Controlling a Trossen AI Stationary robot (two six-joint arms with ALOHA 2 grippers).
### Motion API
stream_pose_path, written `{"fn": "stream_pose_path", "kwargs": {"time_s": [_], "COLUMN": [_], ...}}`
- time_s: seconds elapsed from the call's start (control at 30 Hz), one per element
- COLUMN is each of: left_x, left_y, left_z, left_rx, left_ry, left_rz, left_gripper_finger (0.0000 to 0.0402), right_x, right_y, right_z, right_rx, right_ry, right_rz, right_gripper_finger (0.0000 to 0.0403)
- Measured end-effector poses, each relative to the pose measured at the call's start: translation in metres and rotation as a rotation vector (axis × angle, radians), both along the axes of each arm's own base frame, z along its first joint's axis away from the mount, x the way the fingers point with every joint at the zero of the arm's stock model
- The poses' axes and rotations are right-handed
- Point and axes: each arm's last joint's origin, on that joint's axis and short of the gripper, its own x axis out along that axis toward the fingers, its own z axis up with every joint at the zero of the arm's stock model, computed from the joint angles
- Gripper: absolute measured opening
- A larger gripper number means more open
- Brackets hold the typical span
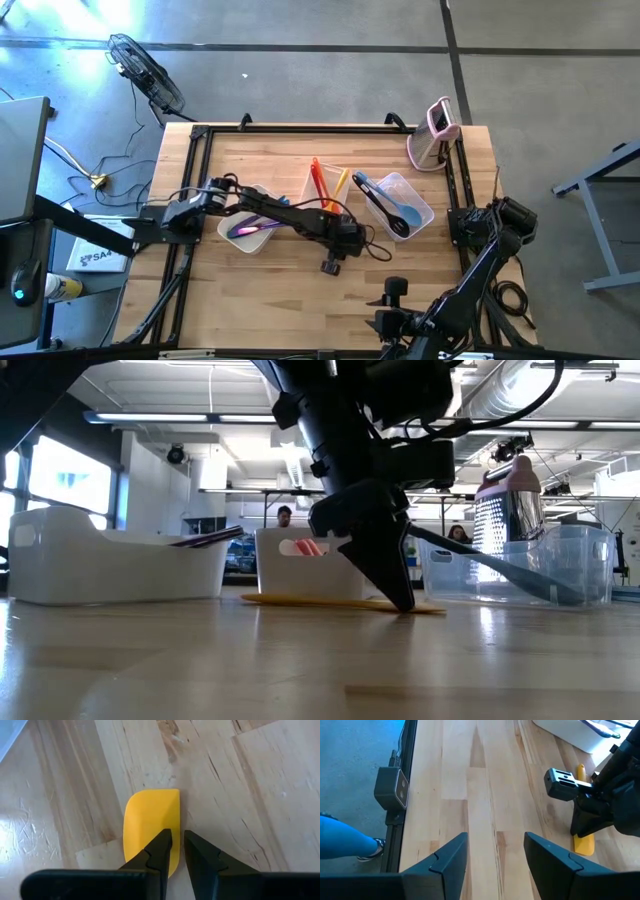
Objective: Pick & Place Kitchen Items
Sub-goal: Put the yellow spatula into the right white bin
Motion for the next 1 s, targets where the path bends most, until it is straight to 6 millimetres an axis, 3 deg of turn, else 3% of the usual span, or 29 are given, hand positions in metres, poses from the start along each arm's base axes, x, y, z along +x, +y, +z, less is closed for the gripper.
{"fn": "stream_pose_path", "kwargs": {"time_s": [0.5, 1.0], "left_x": [0.002, 0.003], "left_y": [0.0, -0.012], "left_z": [0.003, 0.008], "left_rx": [0.003, 0.072], "left_ry": [-0.008, -0.014], "left_rz": [0.049, 0.05], "left_gripper_finger": [0.0056, 0.0056], "right_x": [0.001, 0.001], "right_y": [0.001, 0.001], "right_z": [0.0, 0.0], "right_rx": [0.015, 0.012], "right_ry": [-0.006, -0.005], "right_rz": [-0.001, 0.001], "right_gripper_finger": [0.0188, 0.0188]}}
